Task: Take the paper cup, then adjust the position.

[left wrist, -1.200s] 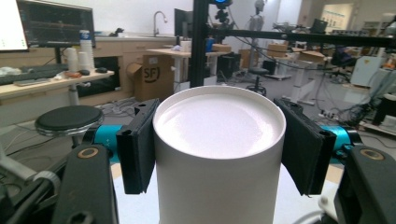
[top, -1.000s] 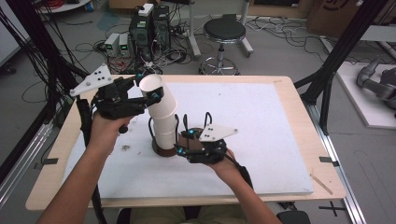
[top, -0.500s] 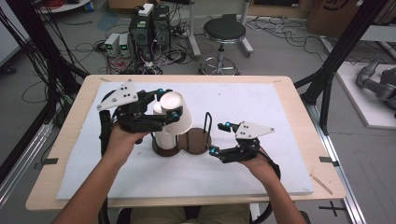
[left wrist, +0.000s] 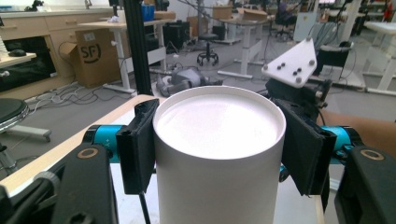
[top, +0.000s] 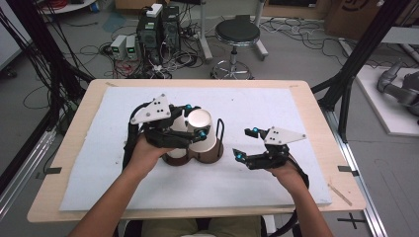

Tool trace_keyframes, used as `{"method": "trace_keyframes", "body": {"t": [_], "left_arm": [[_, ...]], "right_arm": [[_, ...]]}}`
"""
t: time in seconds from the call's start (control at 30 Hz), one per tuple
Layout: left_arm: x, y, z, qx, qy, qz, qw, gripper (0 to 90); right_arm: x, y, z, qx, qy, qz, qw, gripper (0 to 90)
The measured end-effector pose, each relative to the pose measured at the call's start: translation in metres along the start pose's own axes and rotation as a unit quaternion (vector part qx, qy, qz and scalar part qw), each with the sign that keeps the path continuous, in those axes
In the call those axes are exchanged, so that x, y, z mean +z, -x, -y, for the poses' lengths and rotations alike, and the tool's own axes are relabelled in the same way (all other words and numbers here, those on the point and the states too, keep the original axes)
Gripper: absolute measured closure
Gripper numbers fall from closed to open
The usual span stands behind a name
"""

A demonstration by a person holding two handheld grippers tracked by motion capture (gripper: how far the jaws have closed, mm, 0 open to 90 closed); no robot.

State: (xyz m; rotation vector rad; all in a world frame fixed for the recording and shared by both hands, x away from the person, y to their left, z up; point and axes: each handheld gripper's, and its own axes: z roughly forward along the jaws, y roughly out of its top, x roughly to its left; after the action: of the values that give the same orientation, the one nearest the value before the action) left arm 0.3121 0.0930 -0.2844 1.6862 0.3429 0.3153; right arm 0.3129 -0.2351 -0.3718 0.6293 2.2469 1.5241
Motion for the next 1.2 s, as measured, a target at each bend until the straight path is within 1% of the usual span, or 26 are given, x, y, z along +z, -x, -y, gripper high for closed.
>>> {"method": "trace_keyframes", "body": {"t": [0.13, 0.23, 0.4, 0.5, 0.57, 0.63, 0.67, 0.7, 0.73, 0.77, 0.8, 0.83, 0.87, 0.9, 0.93, 0.97, 1.0, 1.07, 1.1, 1.13, 1.2], "left_arm": [[0.003, 0.002, 0.007, -0.006, -0.005, -0.001, 1.0, 34.7], [0.004, 0.003, 0.008, -0.008, -0.004, 0.002, 1.0, 34.6], [0.007, 0.005, 0.006, -0.01, -0.005, 0.013, 0.9998, 34.6], [0.007, 0.007, 0.006, -0.012, -0.003, 0.021, 0.9997, 34.6], [0.008, 0.008, 0.006, -0.016, -0.002, 0.025, 0.9996, 34.6], [0.009, 0.009, 0.007, -0.016, -0.005, 0.03, 0.9994, 34.6], [0.011, 0.011, 0.008, -0.018, -0.005, 0.033, 0.9993, 34.6], [0.012, 0.011, 0.01, -0.019, -0.005, 0.036, 0.9992, 34.7], [0.012, 0.013, 0.011, -0.021, -0.006, 0.038, 0.999, 34.7], [0.014, 0.014, 0.013, -0.02, -0.008, 0.037, 0.9991, 34.6], [0.014, 0.016, 0.015, -0.02, -0.012, 0.038, 0.999, 34.6], [0.016, 0.017, 0.017, -0.023, -0.013, 0.038, 0.9989, 34.6], [0.017, 0.017, 0.02, -0.024, -0.016, 0.038, 0.9989, 34.6], [0.018, 0.018, 0.022, -0.027, -0.017, 0.038, 0.9988, 34.6], [0.019, 0.018, 0.024, -0.029, -0.018, 0.04, 0.9986, 34.6], [0.02, 0.019, 0.026, -0.031, -0.018, 0.038, 0.9986, 34.6], [0.021, 0.019, 0.027, -0.03, -0.021, 0.04, 0.9985, 34.6], [0.023, 0.02, 0.03, -0.032, -0.022, 0.044, 0.9983, 34.7], [0.025, 0.02, 0.032, -0.03, -0.026, 0.049, 0.998, 34.6], [0.025, 0.02, 0.032, -0.03, -0.026, 0.049, 0.998, 34.7], [0.027, 0.02, 0.033, -0.028, -0.028, 0.055, 0.9977, 34.7]], "right_arm": [[-0.001, -0.001, 0.001, -0.001, -0.002, -0.002, 1.0, 20.4], [-0.003, -0.002, 0.001, 0.001, 0.004, -0.005, 1.0, 20.4], [-0.003, -0.002, 0.0, -0.001, 0.006, -0.008, 1.0, 20.4], [-0.002, -0.003, 0.0, -0.002, 0.008, -0.021, 0.9997, 20.4], [-0.002, -0.003, -0.001, -0.003, 0.01, -0.022, 0.9997, 20.4], [-0.001, -0.004, 0.0, -0.004, 0.016, -0.033, 0.9993, 20.4], [-0.001, -0.006, 0.0, -0.003, 0.015, -0.043, 0.9989, 20.4], [0.0, -0.007, 0.0, -0.003, 0.016, -0.049, 0.9987, 20.4], [0.0, -0.007, 0.0, -0.003, 0.016, -0.049, 0.9987, 20.4], [0.0, -0.009, 0.0, 0.002, 0.018, -0.062, 0.9979, 20.4], [0.0, -0.009, 0.0, 0.002, 0.018, -0.062, 0.9979, 20.4], [0.0, -0.01, 0.0, -0.002, 0.017, -0.069, 0.9974, 20.4], [0.0, -0.01, 0.0, -0.002, 0.017, -0.069, 0.9974, 20.4], [0.001, -0.013, 0.001, -0.002, 0.019, -0.082, 0.9965, 20.3], [0.001, -0.013, 0.001, -0.002, 0.019, -0.082, 0.9965, 20.3], [0.001, -0.016, 0.001, -0.003, 0.015, -0.095, 0.9953, 19.1], [0.001, -0.016, 0.001, -0.003, 0.015, -0.095, 0.9953, 19.1], [0.002, -0.019, 0.002, -0.013, 0.015, -0.106, 0.9942, 19.1], [0.003, -0.021, 0.002, -0.012, 0.019, -0.116, 0.993, 19.1], [0.003, -0.021, 0.002, -0.012, 0.019, -0.116, 0.993, 19.1], [0.004, -0.023, 0.002, -0.005, 0.029, -0.134, 0.9906, 19.1]]}}
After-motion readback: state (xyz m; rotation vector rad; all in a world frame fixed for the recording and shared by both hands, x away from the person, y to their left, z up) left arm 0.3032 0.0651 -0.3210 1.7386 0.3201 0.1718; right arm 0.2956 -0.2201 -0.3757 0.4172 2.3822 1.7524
